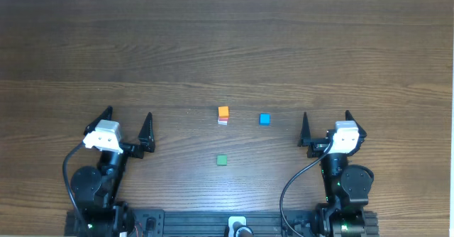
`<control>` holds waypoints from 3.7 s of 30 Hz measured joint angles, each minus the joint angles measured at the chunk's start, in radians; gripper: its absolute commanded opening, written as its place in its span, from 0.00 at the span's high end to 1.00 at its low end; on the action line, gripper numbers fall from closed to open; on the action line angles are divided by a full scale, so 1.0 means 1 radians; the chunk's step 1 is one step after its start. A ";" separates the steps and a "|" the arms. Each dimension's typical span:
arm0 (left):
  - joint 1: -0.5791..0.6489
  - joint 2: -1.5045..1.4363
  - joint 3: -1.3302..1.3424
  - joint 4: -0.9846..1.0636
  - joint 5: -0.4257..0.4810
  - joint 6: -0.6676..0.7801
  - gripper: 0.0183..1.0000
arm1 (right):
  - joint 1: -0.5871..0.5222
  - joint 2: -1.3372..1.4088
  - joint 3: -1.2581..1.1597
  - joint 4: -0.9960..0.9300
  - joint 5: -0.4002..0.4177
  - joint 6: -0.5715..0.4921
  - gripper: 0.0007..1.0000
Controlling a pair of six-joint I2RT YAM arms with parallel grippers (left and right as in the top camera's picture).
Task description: Stack Cubes
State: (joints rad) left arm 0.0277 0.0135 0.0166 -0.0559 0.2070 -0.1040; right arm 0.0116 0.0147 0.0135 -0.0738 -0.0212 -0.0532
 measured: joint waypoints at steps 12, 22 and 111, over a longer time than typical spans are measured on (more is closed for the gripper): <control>0.000 0.000 0.000 0.000 0.000 0.000 0.00 | 0.000 0.011 -0.001 0.100 -0.082 0.187 0.01; 0.000 -0.001 0.000 -0.001 0.000 0.000 0.00 | 0.002 0.335 0.134 0.124 -0.354 0.339 0.01; 0.000 -0.003 0.000 -0.003 0.004 0.000 0.00 | 1.057 1.743 0.992 -0.686 0.153 1.142 0.34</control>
State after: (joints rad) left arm 0.0277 0.0101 0.0166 -0.0589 0.2108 -0.1040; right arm 1.0691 1.7573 1.0054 -0.7601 0.1318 1.0885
